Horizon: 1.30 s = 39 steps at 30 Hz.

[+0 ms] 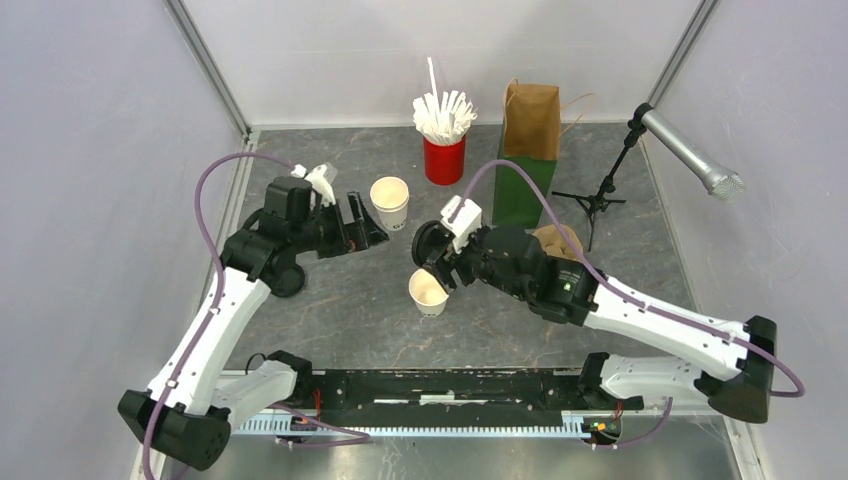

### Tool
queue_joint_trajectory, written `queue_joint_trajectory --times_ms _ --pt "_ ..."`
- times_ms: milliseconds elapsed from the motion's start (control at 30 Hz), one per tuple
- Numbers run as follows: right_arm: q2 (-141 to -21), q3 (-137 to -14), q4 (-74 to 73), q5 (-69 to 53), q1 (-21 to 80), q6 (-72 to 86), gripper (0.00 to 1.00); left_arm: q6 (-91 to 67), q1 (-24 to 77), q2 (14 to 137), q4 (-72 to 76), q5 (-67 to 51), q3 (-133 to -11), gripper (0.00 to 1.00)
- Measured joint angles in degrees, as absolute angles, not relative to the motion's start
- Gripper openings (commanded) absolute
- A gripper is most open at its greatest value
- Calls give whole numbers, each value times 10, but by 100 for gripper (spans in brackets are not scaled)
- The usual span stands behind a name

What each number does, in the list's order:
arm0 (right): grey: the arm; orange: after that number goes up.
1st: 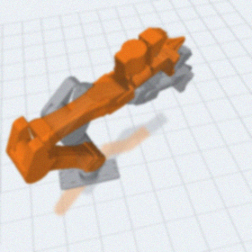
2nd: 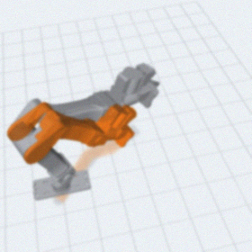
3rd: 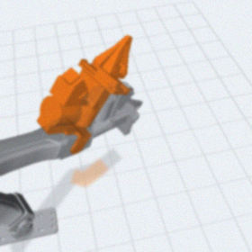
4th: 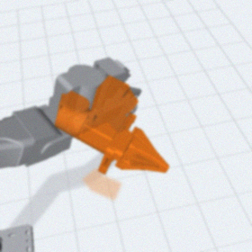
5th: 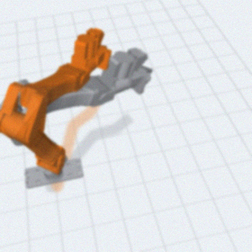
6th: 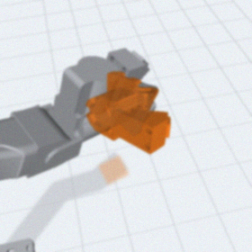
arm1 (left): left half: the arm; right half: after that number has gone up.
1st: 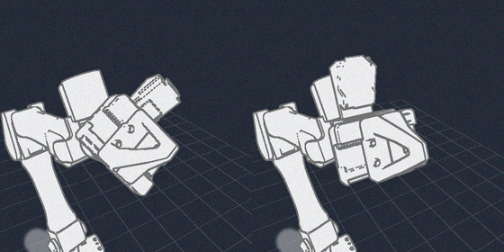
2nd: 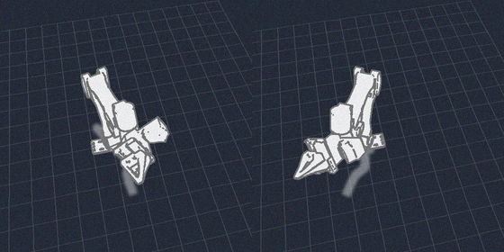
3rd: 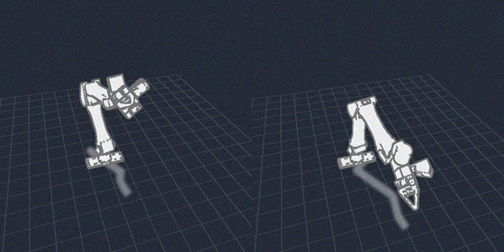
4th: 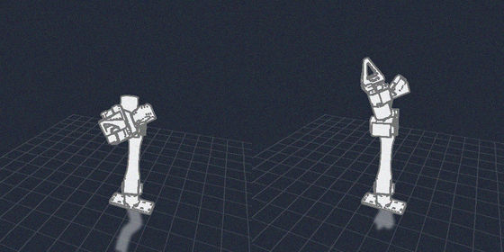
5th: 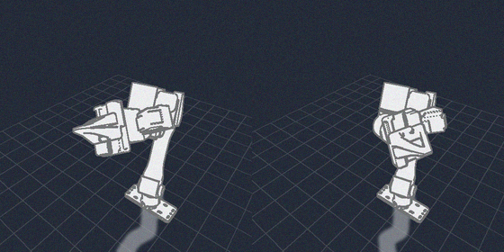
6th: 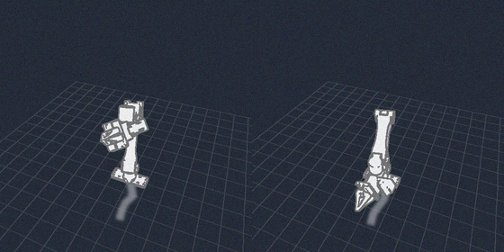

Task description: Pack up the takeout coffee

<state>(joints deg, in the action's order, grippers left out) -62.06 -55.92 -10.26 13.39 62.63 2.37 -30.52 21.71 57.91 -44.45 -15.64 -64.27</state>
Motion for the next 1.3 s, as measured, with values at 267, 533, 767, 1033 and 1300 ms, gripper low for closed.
queue_joint_trajectory --times_ms 267,533,767,1033,1300 --pt "-731 -674 -301 115 626 67 79 -338 68 545 -393 -275 -539 89" --pt "-815 -744 -423 103 626 72 80 -381 64 536 -293 -392 -416 84" --pt "-856 -799 -465 93 626 72 83 -409 64 545 -234 -446 -370 82" --pt "-940 -839 -508 83 626 60 85 -435 66 561 -176 -476 -337 81" --pt "-977 -876 -533 80 626 47 88 -463 82 566 -119 -482 -298 80"
